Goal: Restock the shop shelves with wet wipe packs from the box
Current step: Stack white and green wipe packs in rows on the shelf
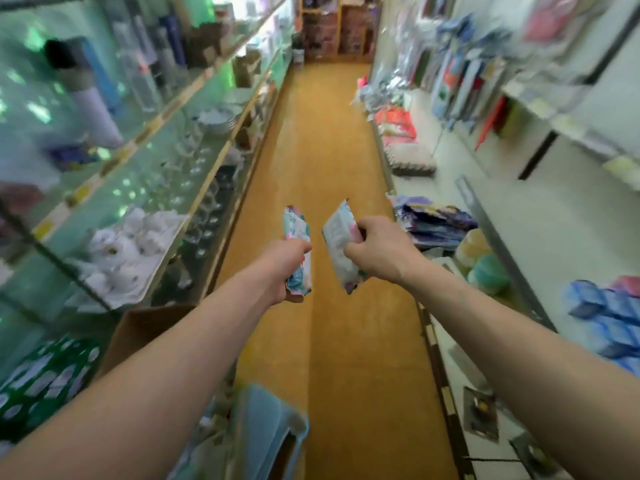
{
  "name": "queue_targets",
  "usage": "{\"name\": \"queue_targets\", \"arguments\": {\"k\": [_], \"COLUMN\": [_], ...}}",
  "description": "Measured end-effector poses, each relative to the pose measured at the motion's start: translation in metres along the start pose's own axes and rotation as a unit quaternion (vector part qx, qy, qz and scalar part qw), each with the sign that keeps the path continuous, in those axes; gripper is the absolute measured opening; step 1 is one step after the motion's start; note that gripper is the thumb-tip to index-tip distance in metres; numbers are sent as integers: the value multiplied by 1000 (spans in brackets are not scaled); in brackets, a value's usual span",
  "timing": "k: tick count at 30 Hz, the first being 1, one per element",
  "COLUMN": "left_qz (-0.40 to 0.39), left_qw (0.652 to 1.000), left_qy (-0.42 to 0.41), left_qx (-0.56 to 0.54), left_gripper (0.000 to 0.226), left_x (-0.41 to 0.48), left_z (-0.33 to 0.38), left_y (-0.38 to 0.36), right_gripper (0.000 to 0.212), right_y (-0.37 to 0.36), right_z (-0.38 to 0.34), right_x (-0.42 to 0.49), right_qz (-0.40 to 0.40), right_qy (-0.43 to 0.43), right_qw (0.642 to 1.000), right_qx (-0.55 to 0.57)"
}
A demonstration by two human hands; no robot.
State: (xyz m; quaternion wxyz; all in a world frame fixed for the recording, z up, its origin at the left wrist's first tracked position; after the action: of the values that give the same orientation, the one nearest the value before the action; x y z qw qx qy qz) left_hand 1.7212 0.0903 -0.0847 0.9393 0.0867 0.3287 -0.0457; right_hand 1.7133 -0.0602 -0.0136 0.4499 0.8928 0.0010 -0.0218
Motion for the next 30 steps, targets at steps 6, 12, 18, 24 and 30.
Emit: {"name": "queue_targets", "arguments": {"k": [6, 12, 18, 24, 30], "left_qz": [-91, -175, -254, -316, -421], "left_qw": [990, 968, 943, 913, 858], "left_qy": [-70, -116, -147, -178, -182], "left_qx": [77, 136, 156, 188, 231], "left_gripper": [21, 11, 15, 24, 14], "left_x": [-21, -54, -99, -148, -192], "left_z": [88, 140, 168, 182, 171], "left_y": [-158, -296, -414, -508, -591], "right_gripper": [16, 19, 17, 15, 23], "right_y": [137, 251, 337, 390, 427], "right_z": [102, 184, 241, 295, 337], "right_x": [-24, -67, -126, -192, -251], "right_qz": [117, 207, 298, 366, 439], "right_qy": [-63, -121, -170, -238, -312], "right_qw": [991, 971, 939, 900, 842], "right_qx": [11, -13, -12, 5, -11]}}
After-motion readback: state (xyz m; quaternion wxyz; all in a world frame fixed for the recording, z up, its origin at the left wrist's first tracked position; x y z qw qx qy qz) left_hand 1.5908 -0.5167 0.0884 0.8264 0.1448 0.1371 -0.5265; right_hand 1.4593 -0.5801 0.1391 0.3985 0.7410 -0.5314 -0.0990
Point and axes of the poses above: each hand's wrist, its own x-axis towards the middle knuckle, its own y-axis out of the back of the hand, z = x × y, the point moved 10 cm from there along x, towards the middle knuckle, and after that the axes turned 5 degrees about y, right-handed, at the moved point
